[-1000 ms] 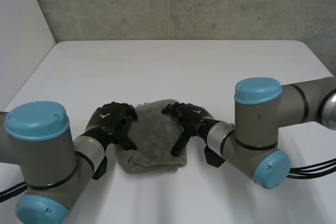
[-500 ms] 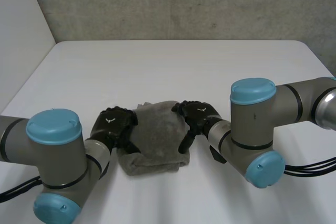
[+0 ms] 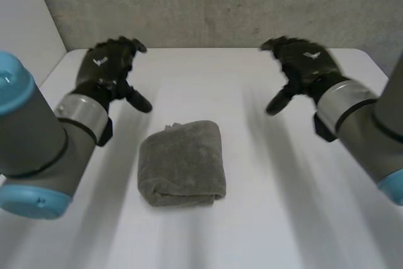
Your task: Fold the towel.
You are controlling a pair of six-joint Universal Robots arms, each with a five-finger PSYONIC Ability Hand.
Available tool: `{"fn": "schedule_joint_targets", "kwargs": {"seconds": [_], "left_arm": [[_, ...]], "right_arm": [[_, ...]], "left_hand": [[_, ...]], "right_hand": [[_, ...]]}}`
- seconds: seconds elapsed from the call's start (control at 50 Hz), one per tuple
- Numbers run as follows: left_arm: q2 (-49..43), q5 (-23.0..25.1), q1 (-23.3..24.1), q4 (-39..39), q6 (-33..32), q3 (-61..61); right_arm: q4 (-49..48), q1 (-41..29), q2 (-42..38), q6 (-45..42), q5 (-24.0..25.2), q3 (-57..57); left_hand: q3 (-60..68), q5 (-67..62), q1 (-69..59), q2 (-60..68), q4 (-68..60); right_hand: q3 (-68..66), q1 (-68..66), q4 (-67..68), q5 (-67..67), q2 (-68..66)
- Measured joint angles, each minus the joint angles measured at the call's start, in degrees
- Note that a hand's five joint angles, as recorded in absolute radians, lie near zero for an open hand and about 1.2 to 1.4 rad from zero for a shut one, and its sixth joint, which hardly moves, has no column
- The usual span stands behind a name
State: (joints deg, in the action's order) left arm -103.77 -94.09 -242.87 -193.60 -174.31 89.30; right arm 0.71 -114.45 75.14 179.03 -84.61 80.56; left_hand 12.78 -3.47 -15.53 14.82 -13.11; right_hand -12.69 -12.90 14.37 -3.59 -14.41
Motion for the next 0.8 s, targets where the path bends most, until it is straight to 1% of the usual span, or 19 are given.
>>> {"fn": "schedule_joint_targets", "kwargs": {"seconds": [0.1, 0.2, 0.68, 0.8], "left_arm": [[0.1, -2.1, -1.0, 5.7, 2.1, -4.5], [-0.3, -3.6, -1.3, 9.4, 2.9, -6.3], [0.4, -3.6, -1.2, 10.0, 2.9, -5.8], [0.4, -3.4, -1.2, 9.9, 3.0, -5.8]], "right_arm": [[0.1, 2.9, 1.6, 0.0, -5.5, 0.4], [0.1, 4.4, 1.6, 0.0, -8.4, 0.4], [0.1, 4.7, 1.6, -0.1, -8.3, -0.3], [0.1, 4.6, 1.6, -0.1, -6.9, -0.3]], "left_hand": [[0.0, 0.0, 0.0, -0.1, 0.0], [0.0, 0.0, 0.0, -0.2, 0.0], [0.0, 0.0, 0.0, -0.2, 0.0], [0.0, 0.0, 0.0, -0.2, 0.0]], "right_hand": [[0.0, 0.0, 0.0, 0.0, 0.0], [0.0, 0.0, 0.0, 0.0, 0.0], [0.0, 0.0, 0.0, 0.0, 0.0], [0.0, 0.0, 0.0, 0.0, 0.0]]}}
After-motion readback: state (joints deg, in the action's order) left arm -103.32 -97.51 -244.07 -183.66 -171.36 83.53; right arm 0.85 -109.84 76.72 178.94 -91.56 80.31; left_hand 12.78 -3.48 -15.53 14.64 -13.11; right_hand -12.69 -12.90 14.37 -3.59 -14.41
